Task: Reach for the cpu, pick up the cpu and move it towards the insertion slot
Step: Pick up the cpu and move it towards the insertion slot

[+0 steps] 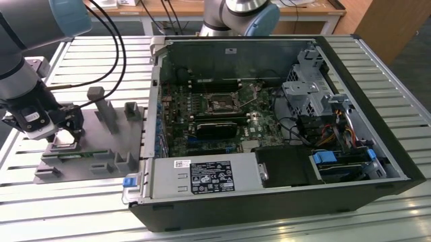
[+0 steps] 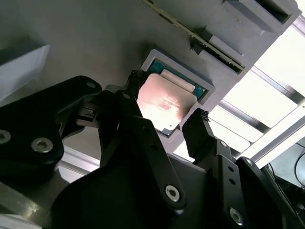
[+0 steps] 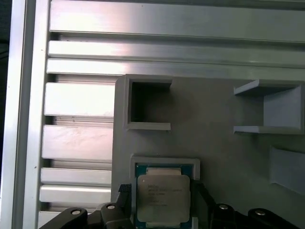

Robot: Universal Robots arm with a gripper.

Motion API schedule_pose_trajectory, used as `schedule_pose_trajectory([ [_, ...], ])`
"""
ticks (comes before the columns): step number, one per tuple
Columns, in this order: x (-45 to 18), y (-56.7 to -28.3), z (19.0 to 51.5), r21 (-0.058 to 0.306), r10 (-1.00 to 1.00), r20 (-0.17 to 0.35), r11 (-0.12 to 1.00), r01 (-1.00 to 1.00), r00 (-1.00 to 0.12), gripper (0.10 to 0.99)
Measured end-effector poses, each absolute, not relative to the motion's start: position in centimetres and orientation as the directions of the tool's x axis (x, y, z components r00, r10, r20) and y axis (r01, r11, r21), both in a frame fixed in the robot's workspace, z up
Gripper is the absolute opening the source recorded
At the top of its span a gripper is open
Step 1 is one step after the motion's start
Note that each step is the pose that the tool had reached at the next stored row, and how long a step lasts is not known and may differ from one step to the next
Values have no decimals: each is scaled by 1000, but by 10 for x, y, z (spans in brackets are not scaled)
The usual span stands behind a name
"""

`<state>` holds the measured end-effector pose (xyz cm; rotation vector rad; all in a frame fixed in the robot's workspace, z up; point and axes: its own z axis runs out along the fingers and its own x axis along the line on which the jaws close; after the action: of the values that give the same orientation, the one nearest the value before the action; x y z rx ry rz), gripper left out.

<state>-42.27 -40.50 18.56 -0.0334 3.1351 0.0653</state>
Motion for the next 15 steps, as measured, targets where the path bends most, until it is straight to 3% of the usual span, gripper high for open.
schedule_pose_trajectory([
  [15,-425,-405,183,44,-31,-6,999,-31,-1000,620],
])
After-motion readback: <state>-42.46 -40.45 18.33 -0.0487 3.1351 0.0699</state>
